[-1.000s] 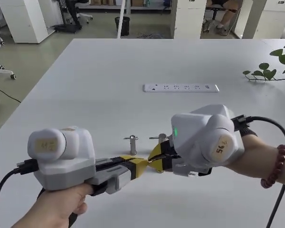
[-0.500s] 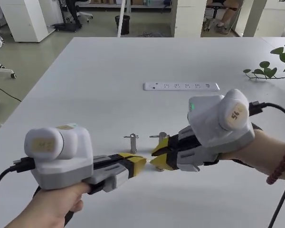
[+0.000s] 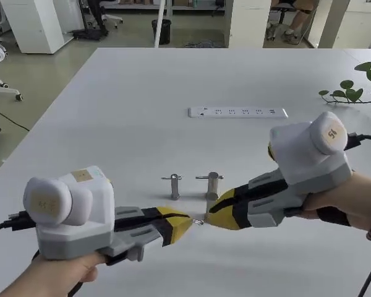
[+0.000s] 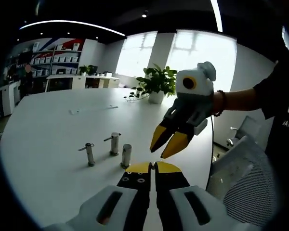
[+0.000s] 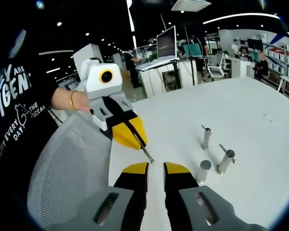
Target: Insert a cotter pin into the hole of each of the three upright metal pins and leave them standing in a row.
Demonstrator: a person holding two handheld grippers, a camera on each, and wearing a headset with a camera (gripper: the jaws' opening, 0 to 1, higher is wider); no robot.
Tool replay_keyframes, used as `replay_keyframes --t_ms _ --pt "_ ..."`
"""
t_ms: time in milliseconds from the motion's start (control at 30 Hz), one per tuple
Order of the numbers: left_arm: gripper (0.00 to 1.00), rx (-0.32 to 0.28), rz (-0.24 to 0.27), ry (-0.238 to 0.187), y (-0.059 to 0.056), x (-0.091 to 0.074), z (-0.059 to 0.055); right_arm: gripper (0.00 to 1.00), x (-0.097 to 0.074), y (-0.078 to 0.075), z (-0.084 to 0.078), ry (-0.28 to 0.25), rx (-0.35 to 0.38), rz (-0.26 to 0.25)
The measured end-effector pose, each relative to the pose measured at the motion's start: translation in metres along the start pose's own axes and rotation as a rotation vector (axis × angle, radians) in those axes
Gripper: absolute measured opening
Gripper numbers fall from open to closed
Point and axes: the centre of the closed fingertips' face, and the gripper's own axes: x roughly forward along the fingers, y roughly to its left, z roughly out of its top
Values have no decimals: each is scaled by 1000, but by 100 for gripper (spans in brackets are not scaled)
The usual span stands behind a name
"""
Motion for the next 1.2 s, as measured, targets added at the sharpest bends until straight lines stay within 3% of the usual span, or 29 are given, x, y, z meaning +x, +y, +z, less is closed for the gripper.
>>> replay_keyframes --t_ms 200,400,667,933,1200 --pt "0 27 -69 3 -12 0 -5 13 3 21 -6 0 9 93" --pt "0 45 -140 -1 -26 0 -6 13 4 30 -10 4 11 147" --pt "0 16 -213 -20 -41 -4 -4 10 4 39 -15 0 28 201" --pt "0 11 -243 -11 -47 -4 -9 2 3 51 -13 -7 34 258" --pt "0 0 -249 -19 -49 -5 -9 0 3 54 -16 31 17 264"
